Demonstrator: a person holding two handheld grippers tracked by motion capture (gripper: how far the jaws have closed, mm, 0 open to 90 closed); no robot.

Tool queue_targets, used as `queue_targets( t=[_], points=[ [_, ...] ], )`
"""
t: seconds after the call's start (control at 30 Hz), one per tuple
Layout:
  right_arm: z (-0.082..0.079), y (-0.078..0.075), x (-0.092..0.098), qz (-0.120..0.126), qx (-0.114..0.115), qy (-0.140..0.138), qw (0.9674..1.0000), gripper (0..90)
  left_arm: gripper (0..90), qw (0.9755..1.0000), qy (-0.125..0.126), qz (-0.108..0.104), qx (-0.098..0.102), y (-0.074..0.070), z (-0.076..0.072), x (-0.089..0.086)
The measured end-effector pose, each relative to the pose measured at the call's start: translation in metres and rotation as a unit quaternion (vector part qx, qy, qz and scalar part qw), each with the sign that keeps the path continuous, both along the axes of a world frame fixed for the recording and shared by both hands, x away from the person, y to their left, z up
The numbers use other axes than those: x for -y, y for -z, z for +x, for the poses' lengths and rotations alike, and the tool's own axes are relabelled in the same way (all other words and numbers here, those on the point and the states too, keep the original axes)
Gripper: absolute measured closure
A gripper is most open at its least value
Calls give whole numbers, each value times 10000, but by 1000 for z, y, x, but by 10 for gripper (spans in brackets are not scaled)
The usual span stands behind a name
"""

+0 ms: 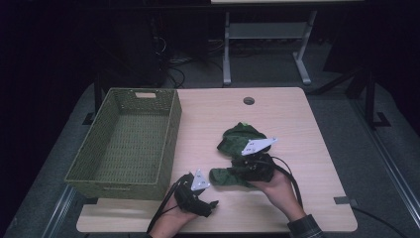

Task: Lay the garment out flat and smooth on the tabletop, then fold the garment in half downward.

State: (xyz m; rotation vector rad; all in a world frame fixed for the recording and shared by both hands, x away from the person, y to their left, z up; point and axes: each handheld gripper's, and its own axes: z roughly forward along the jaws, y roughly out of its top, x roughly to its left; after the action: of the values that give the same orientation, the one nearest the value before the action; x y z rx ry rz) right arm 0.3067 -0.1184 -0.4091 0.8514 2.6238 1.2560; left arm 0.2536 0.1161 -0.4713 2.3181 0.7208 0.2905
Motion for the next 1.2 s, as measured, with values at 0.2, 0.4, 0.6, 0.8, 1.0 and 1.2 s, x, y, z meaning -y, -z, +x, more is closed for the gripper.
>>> queue_targets(
  t=[0.2,0.4,0.6,0.8,1.0,1.2],
  points=[
    [-3,8,-32,-197,-1,-379,9991,678,126,9994,90,-304,166,6,-2,-9],
    [-2,17,-56,-401,4,-548,9977,685,126,9993,131,-296,162,6,-2,-10],
    [5,36,-70,-751,-168,-408,9962,713,126,9993,131,-298,158,6,-2,-10],
    [6,51,-75,-1076,-61,-326,9936,782,127,9994,131,-285,152,6,-2,-10],
    [1,51,-76,-1030,-33,-308,9942,851,127,9993,123,-314,139,6,-2,-10],
    [-2,42,-73,-868,-70,-450,9952,853,127,9994,129,-289,158,6,-2,-10]
  ],
)
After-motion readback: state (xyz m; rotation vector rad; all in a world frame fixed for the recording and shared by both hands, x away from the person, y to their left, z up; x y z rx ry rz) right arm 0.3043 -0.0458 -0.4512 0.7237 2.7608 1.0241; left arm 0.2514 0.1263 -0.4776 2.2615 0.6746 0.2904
